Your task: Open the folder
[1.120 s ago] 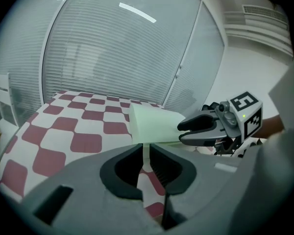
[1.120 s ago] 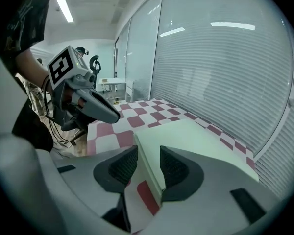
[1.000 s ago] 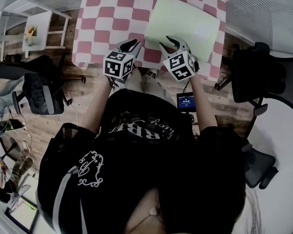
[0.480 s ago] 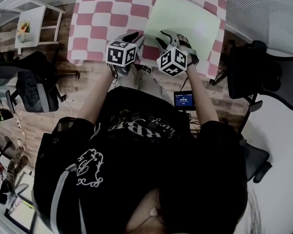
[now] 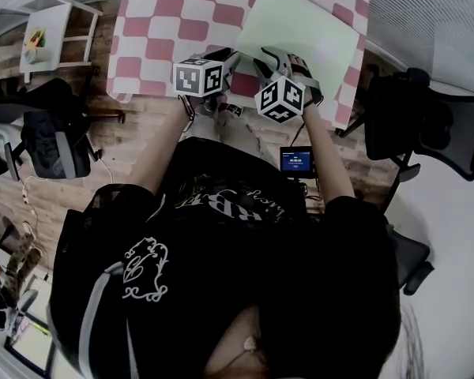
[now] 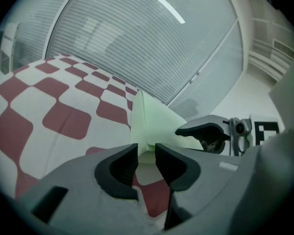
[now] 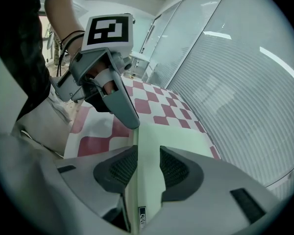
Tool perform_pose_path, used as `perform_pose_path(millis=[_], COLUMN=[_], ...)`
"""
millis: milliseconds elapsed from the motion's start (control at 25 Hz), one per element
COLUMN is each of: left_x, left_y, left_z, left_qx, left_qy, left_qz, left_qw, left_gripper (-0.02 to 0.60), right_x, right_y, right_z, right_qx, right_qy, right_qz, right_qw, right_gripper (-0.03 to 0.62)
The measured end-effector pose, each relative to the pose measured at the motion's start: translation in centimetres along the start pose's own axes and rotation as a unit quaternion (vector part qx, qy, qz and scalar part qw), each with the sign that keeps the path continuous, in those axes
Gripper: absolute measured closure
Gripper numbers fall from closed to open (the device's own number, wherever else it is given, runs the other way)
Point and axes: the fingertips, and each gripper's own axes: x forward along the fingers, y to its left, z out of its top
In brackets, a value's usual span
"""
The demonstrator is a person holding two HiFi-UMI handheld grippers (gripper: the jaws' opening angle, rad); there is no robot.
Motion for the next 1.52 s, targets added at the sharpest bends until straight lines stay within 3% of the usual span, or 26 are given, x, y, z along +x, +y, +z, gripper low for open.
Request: perform_pose_path(millis=[80,120,200,280,440,640,800,840,880,1000,1080,1320,1520], left_x=[0.0,0.1,0.3,0.4,0.3,0.5,0.9,0.9,0.8,0.7,0.7,0.3,0.4], left_y=[0.2,0.5,0.9,1.3,1.6,1.7,1.7,1.7,1.8,2.0,2.2,2.7,2.7], left_z=[-0.2,-0.4,-1.0,-1.6,-2.4,-2.1,-2.1,-2.1,-2.1,-2.2,-2.4,-2.3,-2.3], left_qx=[-0.076,-0.135,-0.261,-0.335,-0.378,-0.401,-0.458,-0.462,-0.456,-0.42,-0.409,-0.381,-0.375], left_qy=[-0.007,-0.01,-0.015,-0.017,-0.024,-0.034,-0.051,-0.053,-0.053,-0.04,-0.029,-0.019,-0.012], left_qz=[-0.019,-0.031,-0.055,-0.067,-0.077,-0.07,-0.057,-0.051,-0.043,-0.024,-0.021,-0.004,-0.001], left_qw=[0.9969,0.9903,0.9638,0.9397,0.9221,0.9127,0.8858,0.884,0.8874,0.9062,0.912,0.9243,0.9269], left_gripper=[0.468,0.465,0.448,0.412,0.374,0.371,0.37,0.37,0.37,0.352,0.327,0.304,0.304], right_x=[0.0,0.0,0.0,-0.1,-0.2,0.0,0.2,0.2,0.3,0.2,0.0,-0.7,-1.3], right_y=[0.0,0.0,-0.1,-0.1,-0.1,-0.2,-0.4,-0.5,-0.5,-0.5,-0.4,-0.4,-1.0], right_z=[0.0,-0.1,0.0,0.0,-0.1,0.0,-0.1,0.0,0.1,0.1,0.3,1.0,1.1], right_qx=[0.003,0.005,0.007,0.011,0.022,0.026,0.02,0.014,0.005,-0.041,-0.07,-0.082,-0.055], right_qy=[-0.003,-0.004,-0.007,-0.009,-0.011,-0.013,-0.009,-0.008,-0.007,-0.006,-0.006,-0.021,-0.023], right_qz=[0.002,0.002,0.002,0.003,0.01,0.007,0.0,0.0,0.0,-0.005,-0.009,-0.029,-0.041], right_qw=[1.0,1.0,1.0,1.0,1.0,1.0,1.0,1.0,1.0,0.999,0.998,0.996,0.997], right_gripper=[0.47,0.471,0.471,0.471,0.471,0.471,0.476,0.474,0.474,0.473,0.473,0.511,0.523])
